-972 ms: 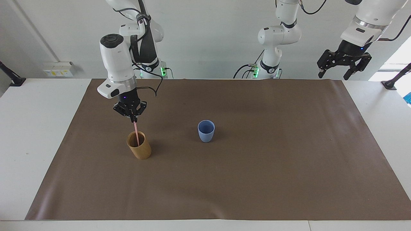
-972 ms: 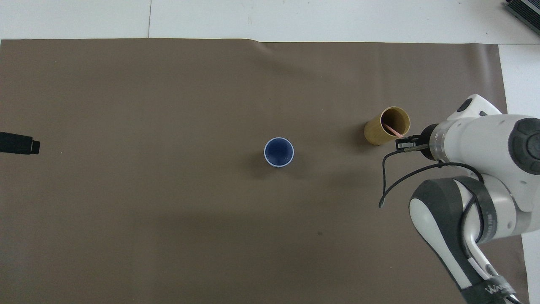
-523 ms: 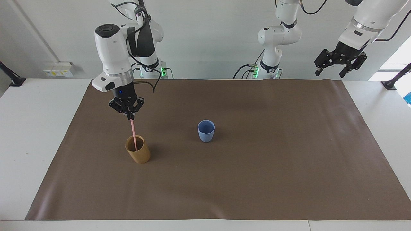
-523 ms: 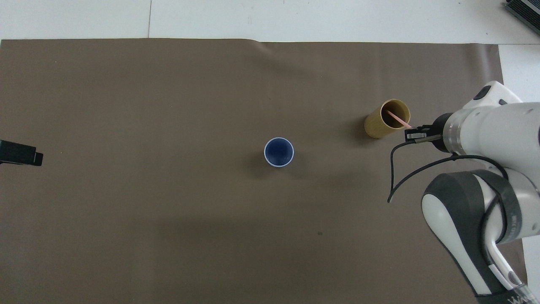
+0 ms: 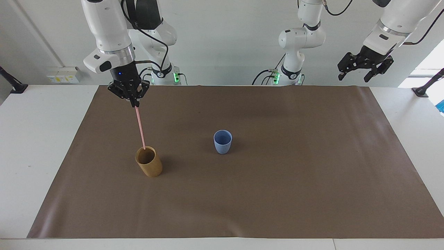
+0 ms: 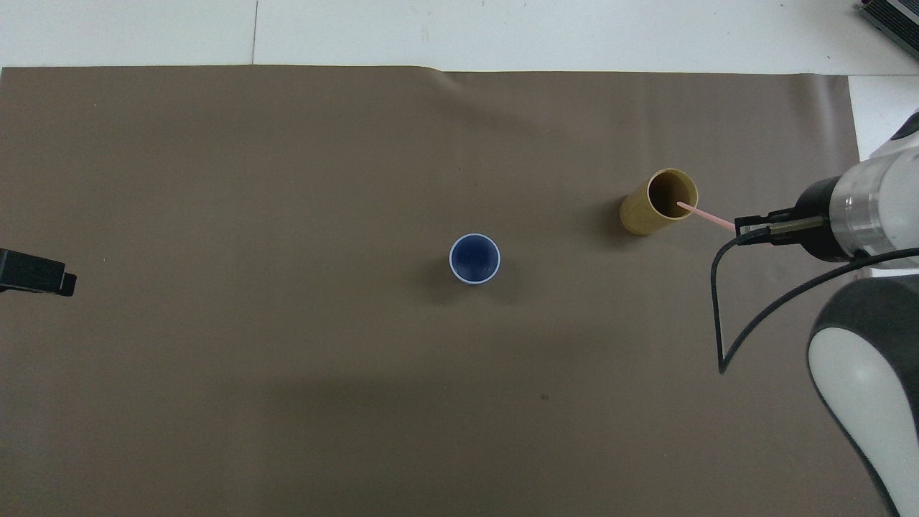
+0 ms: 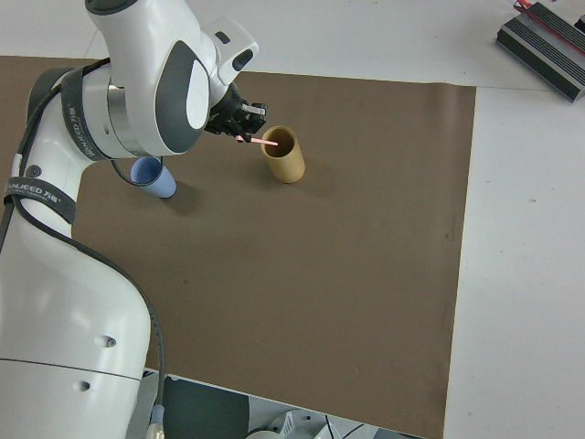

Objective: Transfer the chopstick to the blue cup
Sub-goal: 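Carry the pink chopstick over the blue cup with the right gripper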

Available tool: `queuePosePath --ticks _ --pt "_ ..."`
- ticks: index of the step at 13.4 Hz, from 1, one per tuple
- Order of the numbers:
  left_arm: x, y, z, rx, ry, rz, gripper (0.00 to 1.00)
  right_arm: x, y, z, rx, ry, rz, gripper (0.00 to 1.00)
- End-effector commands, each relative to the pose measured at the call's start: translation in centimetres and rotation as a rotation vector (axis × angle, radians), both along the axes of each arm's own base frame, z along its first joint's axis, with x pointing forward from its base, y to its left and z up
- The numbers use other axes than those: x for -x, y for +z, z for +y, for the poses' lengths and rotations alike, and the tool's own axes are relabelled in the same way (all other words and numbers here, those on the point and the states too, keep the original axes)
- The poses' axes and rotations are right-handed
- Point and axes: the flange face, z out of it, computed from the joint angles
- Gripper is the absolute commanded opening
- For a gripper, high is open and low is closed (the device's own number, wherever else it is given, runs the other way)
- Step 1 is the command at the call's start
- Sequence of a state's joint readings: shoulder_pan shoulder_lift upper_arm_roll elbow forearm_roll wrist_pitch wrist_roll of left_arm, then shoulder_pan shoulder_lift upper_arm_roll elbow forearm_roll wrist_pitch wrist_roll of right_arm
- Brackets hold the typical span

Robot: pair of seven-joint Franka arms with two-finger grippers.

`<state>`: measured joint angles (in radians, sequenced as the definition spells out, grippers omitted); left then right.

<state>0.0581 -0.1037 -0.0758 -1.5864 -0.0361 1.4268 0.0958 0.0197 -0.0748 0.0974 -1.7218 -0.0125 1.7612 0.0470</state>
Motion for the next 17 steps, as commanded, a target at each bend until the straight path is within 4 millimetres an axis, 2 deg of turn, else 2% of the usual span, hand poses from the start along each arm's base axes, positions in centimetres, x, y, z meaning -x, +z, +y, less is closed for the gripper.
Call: queuePosePath --ticks 1,3,5,6,10,11,14,17 --pt "0.2 0.6 0.5 0.011 0.019 0.009 1.0 0.1 2.1 1.2 -0.053 -0.07 0.029 0.0" --pt "0.2 0.6 0.5 0.011 0.018 0.009 1.0 0.2 2.6 3.4 -0.129 -0.161 0.081 0.0" --pt "0.2 0.6 0.5 0.011 0.018 0.009 1.0 0.2 2.7 4.3 -0.169 -0.274 0.088 0.0" --pt "0.2 0.6 0.5 0.011 0.018 0.009 1.0 0.4 2.8 5.5 -0.184 -0.303 0.092 0.0" --pt "0.2 0.6 0.5 0.011 0.018 0.009 1.0 0.1 1.5 11.0 -0.289 -0.543 0.143 0.0" --pt "0.2 0.6 0.5 0.011 0.018 0.009 1.0 -0.2 0.8 12.5 -0.318 -0.612 0.184 0.0" --pt "0.2 0.6 0.5 0.011 0.019 0.009 1.0 -1.5 0.7 17.4 -0.383 -0.756 0.227 0.0" --pt "0.2 0.6 0.5 0.011 0.019 0.009 1.0 -2.1 -1.5 21.7 -0.426 -0.837 0.269 0.0"
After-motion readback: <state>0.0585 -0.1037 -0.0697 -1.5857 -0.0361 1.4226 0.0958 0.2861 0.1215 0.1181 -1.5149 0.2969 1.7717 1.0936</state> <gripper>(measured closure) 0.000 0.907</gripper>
